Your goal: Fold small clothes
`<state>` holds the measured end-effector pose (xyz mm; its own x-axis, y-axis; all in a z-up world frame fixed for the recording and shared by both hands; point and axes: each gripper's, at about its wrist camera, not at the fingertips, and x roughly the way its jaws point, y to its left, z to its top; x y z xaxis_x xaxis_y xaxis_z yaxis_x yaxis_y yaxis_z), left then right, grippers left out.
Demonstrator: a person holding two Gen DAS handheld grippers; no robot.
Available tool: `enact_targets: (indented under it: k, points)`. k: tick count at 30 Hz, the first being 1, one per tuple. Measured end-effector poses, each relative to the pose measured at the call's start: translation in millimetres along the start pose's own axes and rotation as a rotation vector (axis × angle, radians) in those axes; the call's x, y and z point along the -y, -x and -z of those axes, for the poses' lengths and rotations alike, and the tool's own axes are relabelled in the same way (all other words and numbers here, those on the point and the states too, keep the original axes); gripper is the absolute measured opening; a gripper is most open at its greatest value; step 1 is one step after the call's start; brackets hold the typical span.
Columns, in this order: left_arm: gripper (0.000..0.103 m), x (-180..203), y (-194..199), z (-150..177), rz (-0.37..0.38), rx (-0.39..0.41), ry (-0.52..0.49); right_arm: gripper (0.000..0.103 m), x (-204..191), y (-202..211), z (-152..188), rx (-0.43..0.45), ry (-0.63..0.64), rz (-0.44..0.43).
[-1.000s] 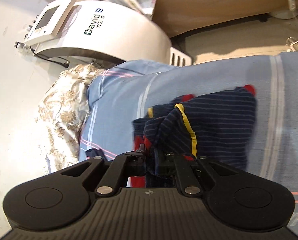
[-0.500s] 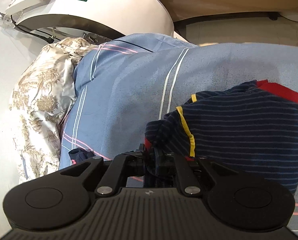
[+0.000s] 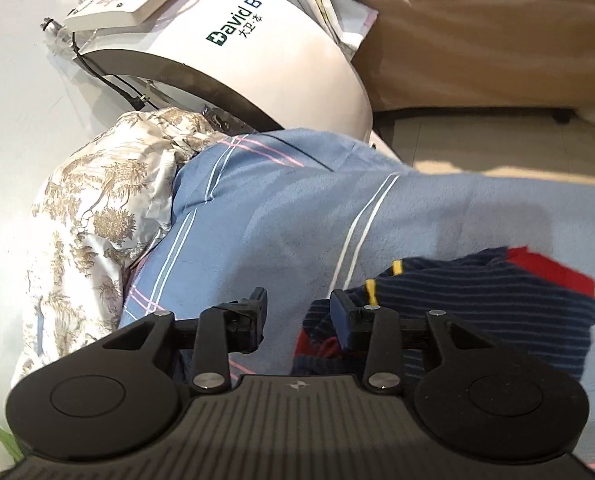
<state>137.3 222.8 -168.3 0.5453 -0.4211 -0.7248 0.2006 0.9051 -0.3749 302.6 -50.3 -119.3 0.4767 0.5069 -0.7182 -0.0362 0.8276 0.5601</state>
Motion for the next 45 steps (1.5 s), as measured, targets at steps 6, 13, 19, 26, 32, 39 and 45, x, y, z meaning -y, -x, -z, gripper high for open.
enact_targets:
  k: [6,13,19,26,32,39,45]
  points:
    - [0.037,66.0,-10.9,-1.0,0.139,0.024,-0.28,0.055,24.9,37.6,23.0,-0.011,0.103,0.096]
    - [0.039,63.6,-64.5,-28.3,0.048,-0.006,-0.312,0.056,68.0,68.7,62.6,-0.041,0.112,0.235]
    - [0.042,18.6,-89.7,-37.4,-0.047,-0.1,-0.213,0.071,83.4,84.9,94.2,-0.066,0.081,0.24]
    - [0.047,8.1,-70.8,-36.9,-0.041,-0.071,-0.171,0.071,50.7,83.3,118.9,-0.06,0.247,0.195]
    - [0.047,9.6,-23.5,-11.9,-0.036,-0.036,-0.238,0.07,20.9,64.3,135.8,-0.096,0.389,0.192]
    - [0.04,23.6,-25.5,27.5,-0.027,-0.161,-0.507,0.07,31.2,63.6,142.8,-0.131,0.33,0.175]
    - [0.006,15.1,-52.3,19.6,-0.037,-0.248,-0.452,0.073,38.7,73.7,148.8,-0.131,0.296,0.186]
